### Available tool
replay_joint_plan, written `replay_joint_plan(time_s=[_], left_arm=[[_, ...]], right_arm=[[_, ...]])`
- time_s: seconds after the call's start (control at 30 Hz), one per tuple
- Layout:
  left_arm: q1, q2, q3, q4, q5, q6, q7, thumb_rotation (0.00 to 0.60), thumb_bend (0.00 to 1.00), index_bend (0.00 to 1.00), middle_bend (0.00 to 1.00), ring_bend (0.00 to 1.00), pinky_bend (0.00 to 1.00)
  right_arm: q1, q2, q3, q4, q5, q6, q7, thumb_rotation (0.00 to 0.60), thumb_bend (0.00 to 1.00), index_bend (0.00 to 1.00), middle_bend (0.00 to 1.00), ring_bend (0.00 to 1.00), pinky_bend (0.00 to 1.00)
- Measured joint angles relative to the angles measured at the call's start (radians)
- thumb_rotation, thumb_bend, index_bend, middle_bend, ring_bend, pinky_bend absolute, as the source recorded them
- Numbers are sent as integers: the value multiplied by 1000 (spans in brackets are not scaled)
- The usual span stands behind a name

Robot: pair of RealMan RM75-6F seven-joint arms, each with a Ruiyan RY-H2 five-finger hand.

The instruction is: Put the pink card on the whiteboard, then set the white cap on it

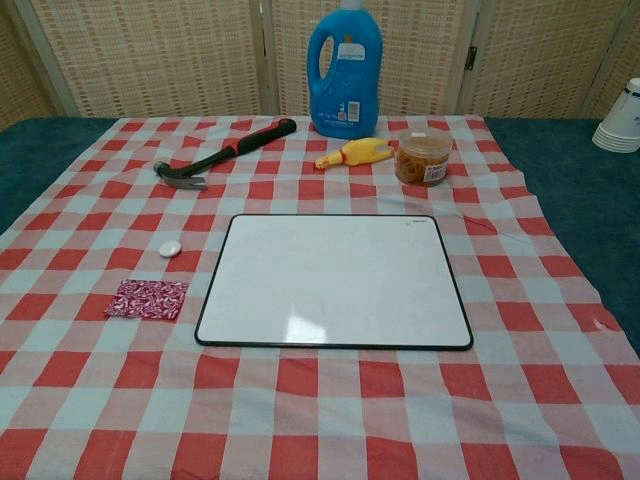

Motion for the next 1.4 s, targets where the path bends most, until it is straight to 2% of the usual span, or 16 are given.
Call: replay_joint_plan(time_s=[0.63,0.83,1.0,1.07,1.1,1.17,1.2,1.23,1.27,1.33,1.4], left_arm=[[-48,-2,3,-36,55,-30,45,600,236,0,11,0,102],[-67,-26,26,-55,91,-65,49,600,237,0,29,0,130],[-87,-50,45,-82,126,-95,106,600,237,0,34,23,171],[-98,-62,47,-99,139,-105,145,600,237,0,48,112,276],[-103,-68,46,-106,143,-108,163,600,237,0,56,203,383],[-116,-83,43,-120,151,-118,207,600,236,0,104,472,663],[-122,-91,40,-124,156,-122,226,600,236,0,173,608,781],[-130,-104,36,-126,159,-127,251,600,237,0,304,748,886],[-137,-113,33,-128,161,-134,269,600,236,8,452,844,948],[-152,-127,29,-137,153,-162,301,600,236,65,619,925,992],[-165,-132,26,-152,130,-201,313,600,237,127,688,962,1000]], right_arm=[[3,0,3,-2,14,-7,-4,600,15,92,122,77,132],[10,-13,6,11,13,-14,-12,600,15,92,121,77,132],[22,-17,2,13,32,-54,-26,600,15,92,122,77,132],[26,-18,1,13,40,-64,-33,600,15,92,122,77,132],[26,-18,-1,12,40,-66,-33,600,15,92,122,77,132],[26,-17,-1,9,39,-63,-33,600,15,92,122,77,132],[25,-16,-1,9,38,-61,-32,600,15,92,122,77,132],[24,-16,-1,8,37,-59,-32,600,15,92,122,77,132],[23,-15,-2,7,36,-56,-30,600,15,92,122,77,132],[22,-15,-2,6,37,-54,-29,600,15,92,122,77,132],[23,-15,-2,6,36,-54,-30,600,15,92,122,77,132]])
